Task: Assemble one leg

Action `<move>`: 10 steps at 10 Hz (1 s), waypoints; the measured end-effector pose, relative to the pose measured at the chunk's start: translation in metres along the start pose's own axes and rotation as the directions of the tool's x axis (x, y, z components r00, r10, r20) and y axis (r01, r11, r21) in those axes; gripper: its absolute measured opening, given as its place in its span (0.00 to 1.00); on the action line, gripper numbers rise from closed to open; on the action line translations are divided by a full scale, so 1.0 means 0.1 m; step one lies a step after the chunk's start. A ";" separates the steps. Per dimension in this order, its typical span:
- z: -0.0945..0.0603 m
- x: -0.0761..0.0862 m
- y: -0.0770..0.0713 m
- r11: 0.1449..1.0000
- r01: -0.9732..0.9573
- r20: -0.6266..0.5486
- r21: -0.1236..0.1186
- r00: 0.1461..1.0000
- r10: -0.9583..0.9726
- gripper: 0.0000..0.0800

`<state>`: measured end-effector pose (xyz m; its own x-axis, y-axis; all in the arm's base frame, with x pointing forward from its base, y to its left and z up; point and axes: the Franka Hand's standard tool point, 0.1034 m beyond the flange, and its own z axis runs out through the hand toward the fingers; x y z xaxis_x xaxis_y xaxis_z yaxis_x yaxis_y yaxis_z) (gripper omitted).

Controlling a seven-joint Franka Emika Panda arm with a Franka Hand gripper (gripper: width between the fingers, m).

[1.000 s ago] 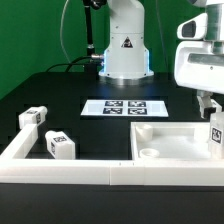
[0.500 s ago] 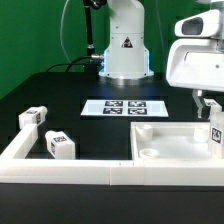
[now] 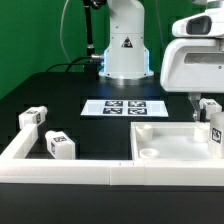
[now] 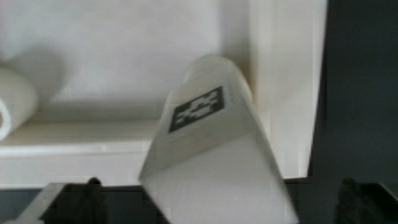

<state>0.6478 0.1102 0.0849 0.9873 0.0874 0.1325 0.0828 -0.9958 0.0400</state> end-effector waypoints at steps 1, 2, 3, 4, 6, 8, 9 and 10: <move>0.00 0.00 0.01 0.997 0.073 0.001 -0.004 0.997 -0.073 0.81; 0.00 0.00 0.01 0.996 0.093 0.001 -0.005 0.996 -0.093 0.81; 0.00 0.00 0.01 0.995 0.104 0.001 -0.006 0.995 -0.104 0.81; 0.00 0.00 0.01 0.995 0.100 0.001 -0.006 0.995 -0.100 0.65; 0.00 0.00 0.01 0.997 0.074 0.001 -0.006 0.997 -0.074 0.47; 0.00 0.00 0.01 1.000 0.021 0.001 -0.005 1.000 -0.021 0.35; 0.00 0.00 0.01 0.998 -0.060 0.000 -0.004 0.998 0.060 0.36; 0.00 0.00 0.01 0.991 -0.131 0.000 -0.004 0.991 0.131 0.36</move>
Offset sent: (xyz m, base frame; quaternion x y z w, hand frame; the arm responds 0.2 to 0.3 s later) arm 0.0000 0.0000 0.0000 0.0000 0.0000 0.0000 1.0000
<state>0.6478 0.1091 0.0845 0.9897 -0.0435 0.1363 -0.0474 -0.9985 0.0260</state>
